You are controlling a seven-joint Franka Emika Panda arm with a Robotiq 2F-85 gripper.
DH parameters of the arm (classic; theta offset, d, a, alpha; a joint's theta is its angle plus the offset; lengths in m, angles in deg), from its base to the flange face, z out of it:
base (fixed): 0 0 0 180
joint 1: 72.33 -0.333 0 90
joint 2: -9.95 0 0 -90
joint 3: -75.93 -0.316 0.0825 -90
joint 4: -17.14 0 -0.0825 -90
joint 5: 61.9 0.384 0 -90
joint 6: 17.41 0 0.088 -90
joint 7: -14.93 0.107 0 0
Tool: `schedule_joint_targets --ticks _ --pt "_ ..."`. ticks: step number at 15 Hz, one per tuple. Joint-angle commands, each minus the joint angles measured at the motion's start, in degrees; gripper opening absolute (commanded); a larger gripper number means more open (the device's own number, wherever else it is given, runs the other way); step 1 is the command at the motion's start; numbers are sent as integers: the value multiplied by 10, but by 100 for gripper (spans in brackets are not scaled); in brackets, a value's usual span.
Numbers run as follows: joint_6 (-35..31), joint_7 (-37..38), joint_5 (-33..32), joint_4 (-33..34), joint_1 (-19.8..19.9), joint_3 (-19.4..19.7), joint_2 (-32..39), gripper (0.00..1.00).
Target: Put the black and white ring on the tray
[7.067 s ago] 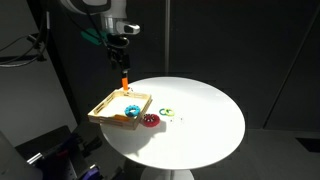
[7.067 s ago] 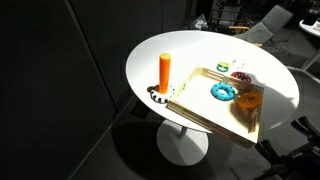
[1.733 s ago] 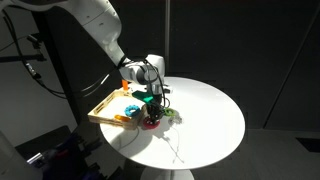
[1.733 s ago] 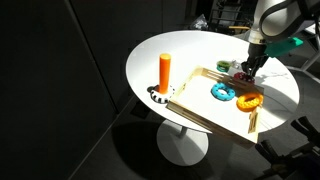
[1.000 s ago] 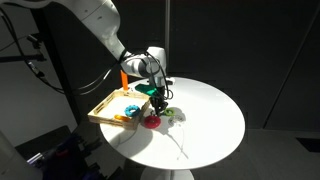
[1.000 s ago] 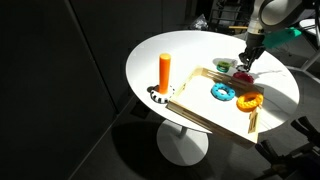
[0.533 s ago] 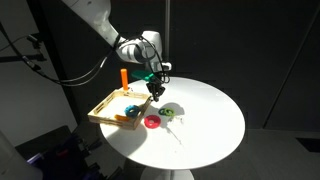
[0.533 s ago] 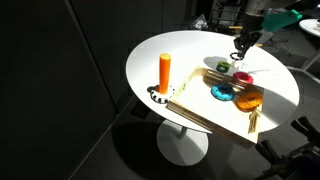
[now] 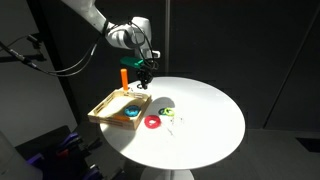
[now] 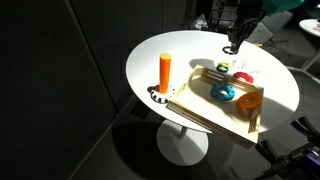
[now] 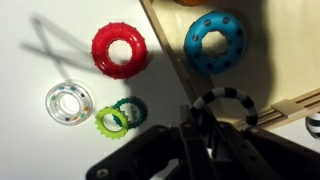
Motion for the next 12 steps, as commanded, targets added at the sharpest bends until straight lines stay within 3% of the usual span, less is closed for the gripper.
schedule_joint_targets --ticks 1,6,7,8,9,12 --pt "33 -32 23 -21 -1 -15 -41 5" --pt "77 -55 29 -41 -3 -24 -79 6" --pt "85 -57 27 -43 -3 -24 -85 10" --pt "97 -60 26 -45 -3 -24 -92 39" --pt "106 -63 25 -46 -3 -24 -98 40" --pt "127 -70 23 -47 -4 -24 -114 62"
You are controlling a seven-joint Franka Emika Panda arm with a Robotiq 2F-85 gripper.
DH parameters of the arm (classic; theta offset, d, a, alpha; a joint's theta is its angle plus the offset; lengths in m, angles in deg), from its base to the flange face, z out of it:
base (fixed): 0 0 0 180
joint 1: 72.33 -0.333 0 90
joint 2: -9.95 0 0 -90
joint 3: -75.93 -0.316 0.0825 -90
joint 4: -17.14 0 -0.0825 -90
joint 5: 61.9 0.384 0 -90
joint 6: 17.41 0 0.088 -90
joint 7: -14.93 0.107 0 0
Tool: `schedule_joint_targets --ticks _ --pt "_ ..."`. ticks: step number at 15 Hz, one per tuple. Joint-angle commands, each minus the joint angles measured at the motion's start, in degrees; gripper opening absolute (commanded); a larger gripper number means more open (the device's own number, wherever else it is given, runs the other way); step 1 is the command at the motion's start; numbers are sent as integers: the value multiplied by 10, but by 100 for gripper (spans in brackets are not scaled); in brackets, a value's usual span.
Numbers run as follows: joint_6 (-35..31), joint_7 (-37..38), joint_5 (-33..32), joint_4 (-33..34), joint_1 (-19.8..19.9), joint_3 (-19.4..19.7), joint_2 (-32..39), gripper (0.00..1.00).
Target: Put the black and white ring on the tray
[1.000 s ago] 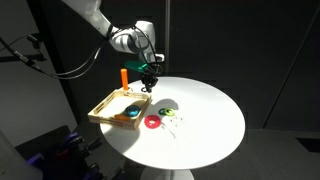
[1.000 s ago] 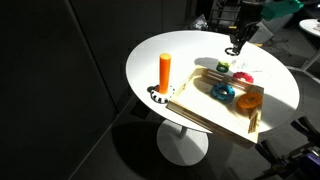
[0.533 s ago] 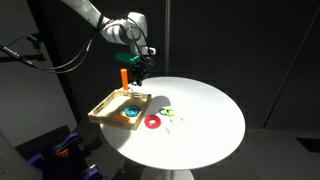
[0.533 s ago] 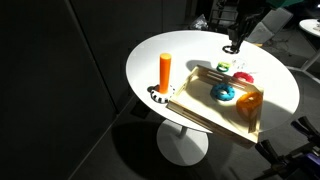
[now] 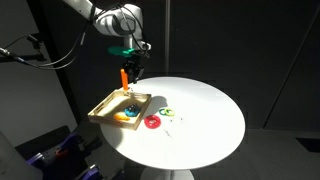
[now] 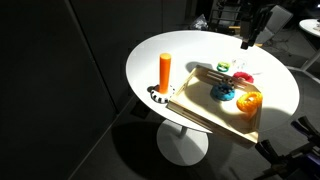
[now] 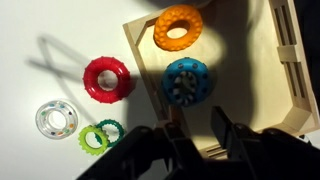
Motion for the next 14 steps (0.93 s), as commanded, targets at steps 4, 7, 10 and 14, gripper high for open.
schedule_joint_targets --ticks 4,7,10,14 --pt "53 -37 8 -8 1 1 -46 94" --pt "83 -56 8 -1 2 2 -53 100" --pt "117 -66 5 7 2 4 -59 100" --pt "110 -56 0 3 -1 4 -56 100"
